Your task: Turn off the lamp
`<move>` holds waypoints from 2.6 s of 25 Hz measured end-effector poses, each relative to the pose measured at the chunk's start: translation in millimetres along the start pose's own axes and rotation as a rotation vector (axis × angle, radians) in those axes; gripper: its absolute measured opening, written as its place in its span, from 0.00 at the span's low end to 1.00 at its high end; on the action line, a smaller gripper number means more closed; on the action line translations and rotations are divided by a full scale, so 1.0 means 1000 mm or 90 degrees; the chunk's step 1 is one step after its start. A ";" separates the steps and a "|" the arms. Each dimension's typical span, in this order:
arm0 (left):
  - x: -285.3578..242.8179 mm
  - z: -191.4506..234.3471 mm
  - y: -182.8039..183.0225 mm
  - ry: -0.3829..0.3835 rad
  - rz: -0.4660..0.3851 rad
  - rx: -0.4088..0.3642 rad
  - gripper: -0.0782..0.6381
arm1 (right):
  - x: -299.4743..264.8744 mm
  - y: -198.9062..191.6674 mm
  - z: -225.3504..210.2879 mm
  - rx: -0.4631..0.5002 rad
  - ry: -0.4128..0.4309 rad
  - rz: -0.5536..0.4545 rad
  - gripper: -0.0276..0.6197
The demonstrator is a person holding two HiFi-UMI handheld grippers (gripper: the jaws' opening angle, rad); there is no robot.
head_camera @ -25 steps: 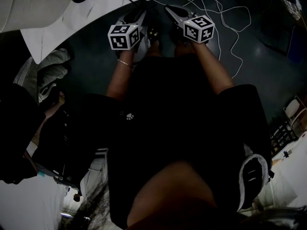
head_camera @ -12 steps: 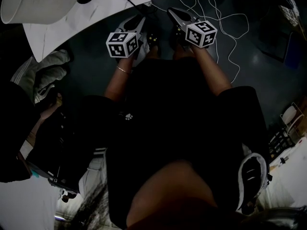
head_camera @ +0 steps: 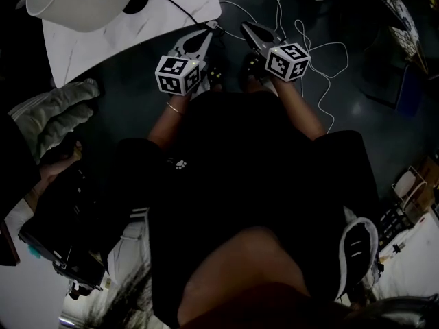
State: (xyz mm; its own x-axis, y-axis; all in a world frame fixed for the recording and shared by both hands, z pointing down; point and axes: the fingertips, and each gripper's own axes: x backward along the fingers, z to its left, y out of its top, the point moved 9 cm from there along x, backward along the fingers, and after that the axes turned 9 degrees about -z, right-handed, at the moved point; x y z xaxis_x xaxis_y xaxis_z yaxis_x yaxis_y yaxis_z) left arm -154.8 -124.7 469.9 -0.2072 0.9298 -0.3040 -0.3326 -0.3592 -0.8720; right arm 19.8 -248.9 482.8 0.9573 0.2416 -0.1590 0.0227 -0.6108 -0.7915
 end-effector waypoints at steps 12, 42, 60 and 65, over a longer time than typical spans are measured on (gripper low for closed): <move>-0.023 -0.021 0.046 -0.156 -0.052 -0.093 0.12 | 0.016 0.019 0.031 0.029 -0.034 -0.092 0.05; 0.065 -0.183 0.000 -0.208 -0.145 -0.138 0.12 | 0.203 -0.006 0.112 0.056 0.036 -0.212 0.05; 0.141 -0.215 -0.039 -0.098 -0.170 -0.142 0.12 | 0.242 -0.050 0.145 0.032 0.128 -0.191 0.05; 0.154 -0.219 -0.046 -0.080 -0.171 -0.137 0.12 | 0.244 -0.055 0.153 0.038 0.142 -0.175 0.05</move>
State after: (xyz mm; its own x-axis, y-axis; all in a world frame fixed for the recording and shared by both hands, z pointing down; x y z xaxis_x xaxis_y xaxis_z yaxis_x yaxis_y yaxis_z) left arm 30.3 52.1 379.0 -0.2542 0.9670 -0.0150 -0.1928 -0.0659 -0.9790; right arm 208.0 -40.7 396.9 0.9570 0.2169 0.1924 0.2781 -0.4993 -0.8206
